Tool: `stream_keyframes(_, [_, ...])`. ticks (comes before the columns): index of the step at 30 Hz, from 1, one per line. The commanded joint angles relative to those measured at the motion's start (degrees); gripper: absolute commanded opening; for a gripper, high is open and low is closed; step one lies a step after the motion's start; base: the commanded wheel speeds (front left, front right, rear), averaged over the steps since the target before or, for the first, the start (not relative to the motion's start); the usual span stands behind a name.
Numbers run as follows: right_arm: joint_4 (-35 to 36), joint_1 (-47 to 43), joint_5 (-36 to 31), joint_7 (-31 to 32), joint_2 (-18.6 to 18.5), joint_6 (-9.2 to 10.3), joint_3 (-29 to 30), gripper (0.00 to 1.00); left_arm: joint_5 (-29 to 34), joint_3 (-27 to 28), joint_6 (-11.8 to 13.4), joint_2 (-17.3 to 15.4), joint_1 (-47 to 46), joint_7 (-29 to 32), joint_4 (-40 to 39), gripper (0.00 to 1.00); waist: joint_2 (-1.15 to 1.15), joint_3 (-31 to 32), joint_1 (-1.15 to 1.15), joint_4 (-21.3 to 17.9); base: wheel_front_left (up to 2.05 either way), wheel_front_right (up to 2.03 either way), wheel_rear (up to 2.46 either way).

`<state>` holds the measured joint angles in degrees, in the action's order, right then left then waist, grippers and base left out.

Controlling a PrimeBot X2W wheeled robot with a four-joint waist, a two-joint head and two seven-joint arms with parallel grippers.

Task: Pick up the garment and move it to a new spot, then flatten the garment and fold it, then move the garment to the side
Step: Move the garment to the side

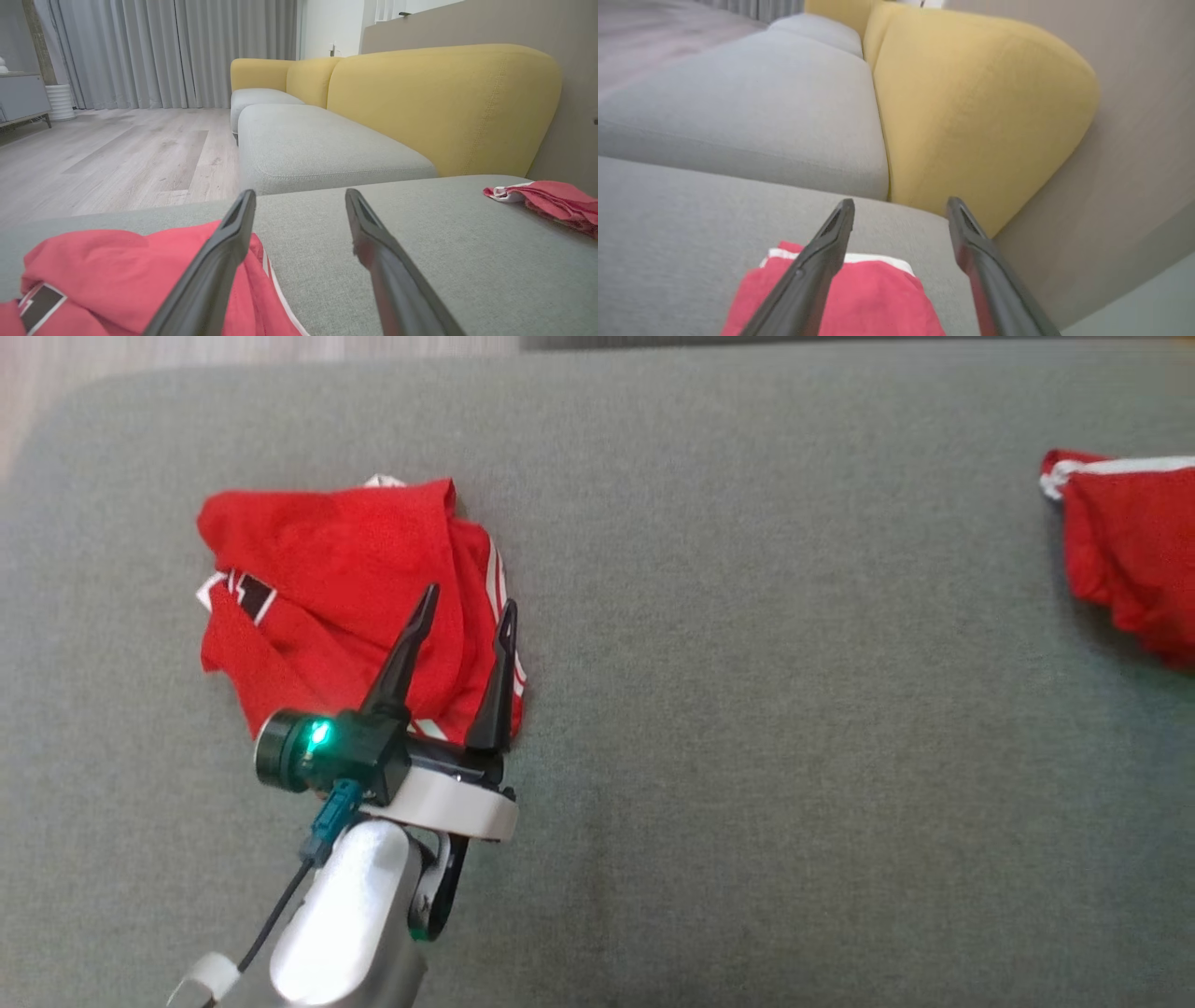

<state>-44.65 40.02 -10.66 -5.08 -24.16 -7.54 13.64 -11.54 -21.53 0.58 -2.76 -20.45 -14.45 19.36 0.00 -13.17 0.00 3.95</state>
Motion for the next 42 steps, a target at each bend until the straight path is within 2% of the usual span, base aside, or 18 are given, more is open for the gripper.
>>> stream_keyframes(1, [4.1,-0.9,1.0,-0.9,0.7,0.05,-1.2,1.0,-0.2,2.3,0.4,-0.2,0.1,-0.5,-1.6,1.0,0.0,2.4,0.0,-0.6,0.0,0.0,0.0])
stream_keyframes(12, [22.9,-8.1,10.1,-0.3,11.5,0.05,-5.8,1.0,-0.7,3.8,1.0,-0.2,3.6,-0.5,-1.9,1.0,0.0,9.1,0.0,-0.8,0.0,0.0,0.0])
stream_keyframes(17, [27.8,-13.5,13.6,-0.6,16.8,0.05,-5.7,1.0,-0.8,4.3,1.1,-0.2,5.3,-0.5,-1.9,1.0,0.0,10.8,0.0,-0.5,0.0,0.0,0.0])
stream_keyframes(21, [29.5,-19.5,15.4,-2.4,19.7,0.05,-6.2,1.0,-0.9,4.8,1.2,-0.2,6.8,-0.5,-1.9,1.0,0.0,11.6,0.0,-0.4,0.0,0.0,0.0])
stream_keyframes(34, [29.0,-36.4,19.6,-8.7,21.3,0.05,-7.2,1.0,-1.4,6.1,1.2,-0.1,11.4,-0.5,-2.5,1.0,0.0,13.7,0.0,-0.3,0.0,0.0,0.0])
stream_keyframes(42, [29.6,-39.2,20.9,-9.7,21.3,0.05,-8.8,1.0,-1.5,6.6,1.2,-0.1,12.7,-0.5,-3.3,1.0,0.0,13.9,0.0,-0.7,0.0,0.0,0.0])
